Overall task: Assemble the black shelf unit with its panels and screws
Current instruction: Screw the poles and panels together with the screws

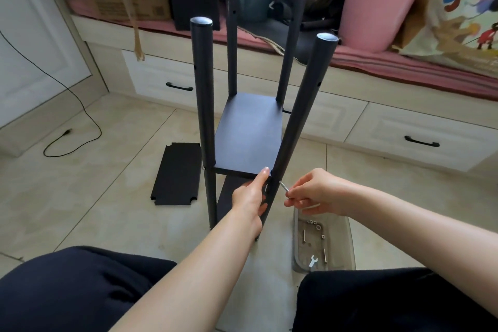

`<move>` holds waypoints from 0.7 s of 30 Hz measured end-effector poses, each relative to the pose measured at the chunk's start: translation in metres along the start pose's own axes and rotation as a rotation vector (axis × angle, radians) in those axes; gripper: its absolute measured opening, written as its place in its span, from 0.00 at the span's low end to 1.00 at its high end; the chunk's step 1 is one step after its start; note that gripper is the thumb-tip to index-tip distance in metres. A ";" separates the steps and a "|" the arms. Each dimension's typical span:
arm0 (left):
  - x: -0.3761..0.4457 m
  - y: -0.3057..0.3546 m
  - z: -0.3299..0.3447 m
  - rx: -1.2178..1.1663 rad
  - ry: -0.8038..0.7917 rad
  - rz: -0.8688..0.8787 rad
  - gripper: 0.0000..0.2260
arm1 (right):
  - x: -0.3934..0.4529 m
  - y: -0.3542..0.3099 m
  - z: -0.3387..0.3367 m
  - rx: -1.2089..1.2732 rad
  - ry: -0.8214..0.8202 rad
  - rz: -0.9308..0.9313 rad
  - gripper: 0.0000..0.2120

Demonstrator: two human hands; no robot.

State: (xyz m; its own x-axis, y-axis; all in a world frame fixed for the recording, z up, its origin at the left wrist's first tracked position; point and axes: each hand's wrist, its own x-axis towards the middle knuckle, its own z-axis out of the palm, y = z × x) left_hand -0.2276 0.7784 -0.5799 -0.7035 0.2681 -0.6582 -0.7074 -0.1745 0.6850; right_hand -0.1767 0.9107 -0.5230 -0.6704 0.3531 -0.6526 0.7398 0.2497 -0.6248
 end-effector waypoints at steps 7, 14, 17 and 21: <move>0.002 -0.006 0.003 -0.036 0.020 0.047 0.09 | 0.004 0.002 0.001 0.011 0.029 -0.083 0.08; 0.012 -0.006 0.004 -0.132 0.027 0.146 0.13 | 0.006 0.002 0.007 0.059 0.016 -0.102 0.08; 0.018 -0.006 0.003 -0.146 0.028 0.194 0.14 | 0.009 0.004 0.010 0.075 0.034 -0.120 0.07; 0.024 -0.008 0.002 -0.118 -0.012 0.195 0.13 | 0.012 0.004 0.010 0.070 0.048 -0.126 0.08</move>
State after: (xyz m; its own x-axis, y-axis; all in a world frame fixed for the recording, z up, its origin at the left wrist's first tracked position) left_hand -0.2385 0.7880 -0.6004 -0.8274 0.2291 -0.5127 -0.5615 -0.3339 0.7571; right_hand -0.1824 0.9069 -0.5381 -0.7532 0.3657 -0.5468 0.6427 0.2321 -0.7301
